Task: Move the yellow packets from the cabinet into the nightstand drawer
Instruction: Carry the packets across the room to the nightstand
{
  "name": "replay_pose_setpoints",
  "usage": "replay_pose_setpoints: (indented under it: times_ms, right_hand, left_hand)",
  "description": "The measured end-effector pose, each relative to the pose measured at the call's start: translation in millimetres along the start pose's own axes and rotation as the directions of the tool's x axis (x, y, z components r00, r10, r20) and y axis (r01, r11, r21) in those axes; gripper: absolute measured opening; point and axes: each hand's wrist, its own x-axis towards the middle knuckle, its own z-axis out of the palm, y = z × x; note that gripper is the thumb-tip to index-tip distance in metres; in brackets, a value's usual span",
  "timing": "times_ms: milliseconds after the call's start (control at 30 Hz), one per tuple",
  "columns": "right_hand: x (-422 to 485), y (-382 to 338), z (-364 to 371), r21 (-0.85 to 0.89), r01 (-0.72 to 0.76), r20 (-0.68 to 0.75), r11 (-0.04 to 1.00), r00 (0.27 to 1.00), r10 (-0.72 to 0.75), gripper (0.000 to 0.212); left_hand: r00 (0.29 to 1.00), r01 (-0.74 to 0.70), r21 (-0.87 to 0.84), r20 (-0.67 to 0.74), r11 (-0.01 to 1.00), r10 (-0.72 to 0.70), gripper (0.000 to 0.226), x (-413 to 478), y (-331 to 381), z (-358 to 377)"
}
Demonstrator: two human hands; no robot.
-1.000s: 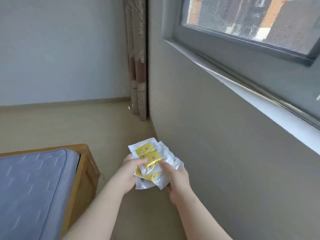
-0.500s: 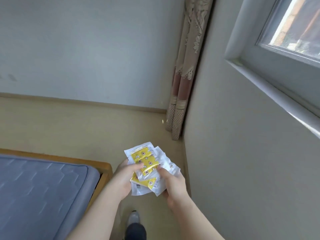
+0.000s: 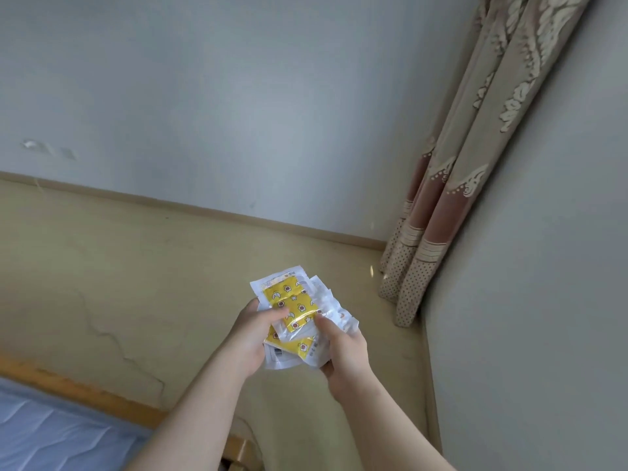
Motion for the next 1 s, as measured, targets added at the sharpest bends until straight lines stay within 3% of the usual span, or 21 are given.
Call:
replay_pose_setpoints:
  times_ms: [233,400,567,833,1000]
  right_hand:
    - [132,-57,40,-0.043,-0.060,0.091,0.997,0.994,0.064,0.021]
    - [244,-130,62,-0.137,-0.040,0.234,0.990,0.970,0.071,0.017]
    - [322,-179,87,-0.180,-0.050,0.359,0.982,0.926,0.113,0.016]
    - [419,-192,157,-0.268,-0.159,0.432,0.950,0.862,0.266,0.027]
    - [484,-194,235,-0.312,-0.141,0.490,0.940,0.823,0.286,0.022]
  left_hand:
    - [0.995,-0.041,-0.049,-0.089,0.998,0.037,0.021,118,56,20]
    - [0.983,-0.114,-0.160,-0.159,0.981,0.088,0.016,208,106,60]
    - [0.971,-0.128,-0.221,-0.229,0.967,0.076,0.026,272,148,81]
    - [0.913,-0.162,-0.290,-0.408,0.943,0.031,0.024,352,194,55]
    - [0.883,-0.219,-0.313,-0.466,0.924,0.052,0.019,415,241,12]
